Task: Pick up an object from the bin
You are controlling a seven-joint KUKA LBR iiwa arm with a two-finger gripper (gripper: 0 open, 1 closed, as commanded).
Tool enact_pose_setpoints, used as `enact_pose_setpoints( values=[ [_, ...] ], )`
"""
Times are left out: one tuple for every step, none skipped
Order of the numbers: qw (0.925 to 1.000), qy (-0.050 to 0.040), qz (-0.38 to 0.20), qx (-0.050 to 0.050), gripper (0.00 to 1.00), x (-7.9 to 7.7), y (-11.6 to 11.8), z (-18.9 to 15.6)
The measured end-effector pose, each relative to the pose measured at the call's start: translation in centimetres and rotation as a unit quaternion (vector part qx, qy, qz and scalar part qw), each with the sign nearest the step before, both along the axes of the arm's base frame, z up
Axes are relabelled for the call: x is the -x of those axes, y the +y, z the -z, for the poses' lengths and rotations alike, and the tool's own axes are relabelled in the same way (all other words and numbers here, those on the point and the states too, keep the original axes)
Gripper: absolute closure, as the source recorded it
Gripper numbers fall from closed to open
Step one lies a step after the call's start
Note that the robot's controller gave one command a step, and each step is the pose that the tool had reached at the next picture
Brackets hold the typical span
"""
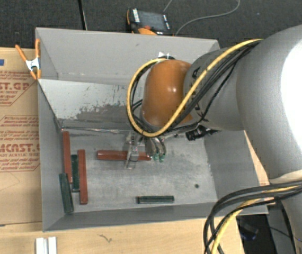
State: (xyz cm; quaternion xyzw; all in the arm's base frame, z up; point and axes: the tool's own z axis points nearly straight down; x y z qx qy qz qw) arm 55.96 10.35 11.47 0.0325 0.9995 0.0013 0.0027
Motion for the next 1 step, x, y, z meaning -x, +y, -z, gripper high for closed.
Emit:
enact_pose_setpoints(
  values=[
    [1.0000,-0.0005,0.000,0.000,1.00,-0.16,0.07,-4.84]
  ],
)
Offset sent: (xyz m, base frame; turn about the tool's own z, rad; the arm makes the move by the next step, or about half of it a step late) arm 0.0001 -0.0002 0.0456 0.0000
